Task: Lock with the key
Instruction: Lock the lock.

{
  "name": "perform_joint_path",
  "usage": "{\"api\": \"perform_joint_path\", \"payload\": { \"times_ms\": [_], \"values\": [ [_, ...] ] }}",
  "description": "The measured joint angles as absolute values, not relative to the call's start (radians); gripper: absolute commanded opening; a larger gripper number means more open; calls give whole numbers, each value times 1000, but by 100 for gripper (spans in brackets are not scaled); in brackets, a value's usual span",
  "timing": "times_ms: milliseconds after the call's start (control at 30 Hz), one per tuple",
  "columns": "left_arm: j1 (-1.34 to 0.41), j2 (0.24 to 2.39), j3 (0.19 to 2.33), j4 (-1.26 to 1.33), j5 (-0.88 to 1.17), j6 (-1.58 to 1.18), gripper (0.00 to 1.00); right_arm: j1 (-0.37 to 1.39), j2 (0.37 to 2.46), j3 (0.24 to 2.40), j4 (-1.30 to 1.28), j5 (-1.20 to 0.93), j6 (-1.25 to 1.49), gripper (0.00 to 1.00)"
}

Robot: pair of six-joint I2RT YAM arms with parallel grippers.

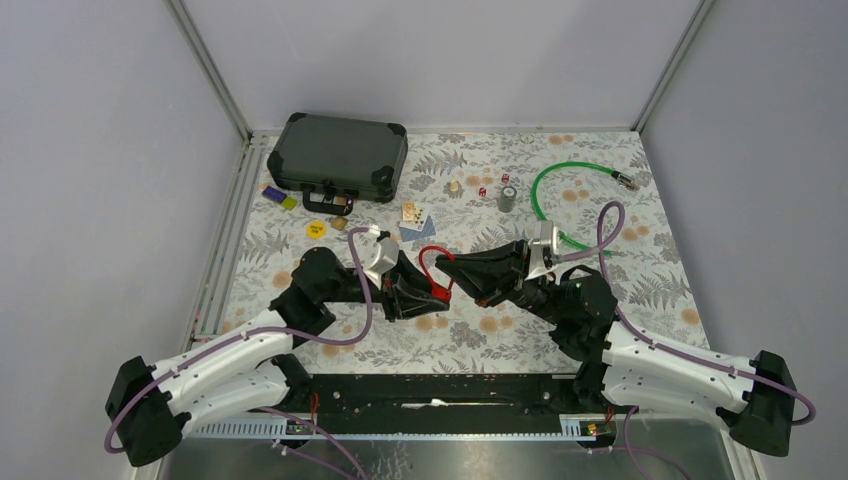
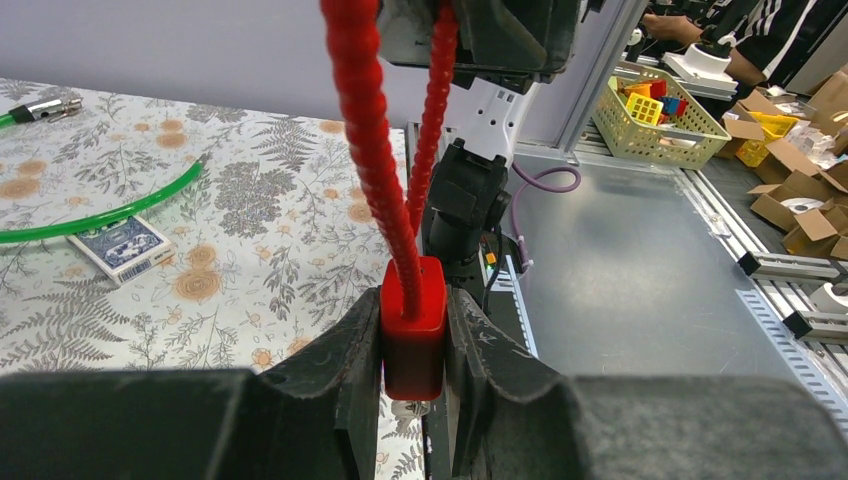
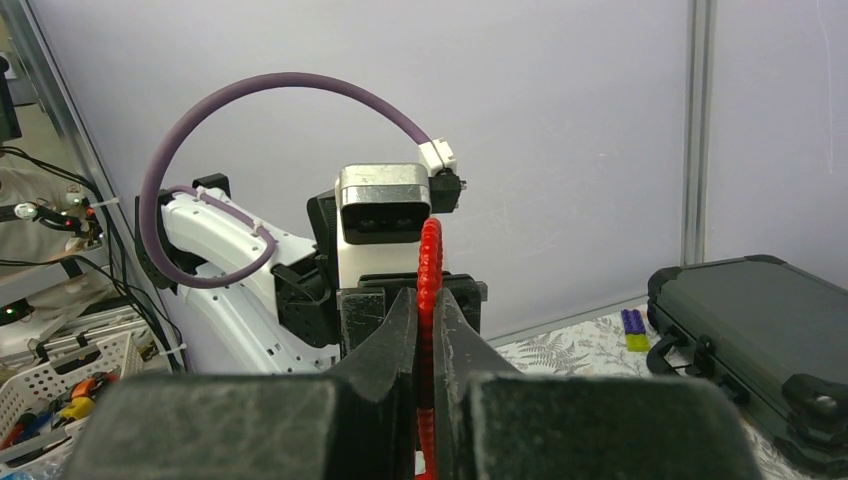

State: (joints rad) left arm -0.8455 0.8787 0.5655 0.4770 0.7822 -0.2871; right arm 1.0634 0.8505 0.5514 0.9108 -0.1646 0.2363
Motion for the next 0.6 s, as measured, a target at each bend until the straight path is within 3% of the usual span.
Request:
{"api": "perform_joint_path", "payload": {
  "times_ms": [600],
  "values": [
    [-847, 917, 565, 546, 726, -289, 0, 1063, 859, 542, 947, -177, 278, 0]
  ]
}}
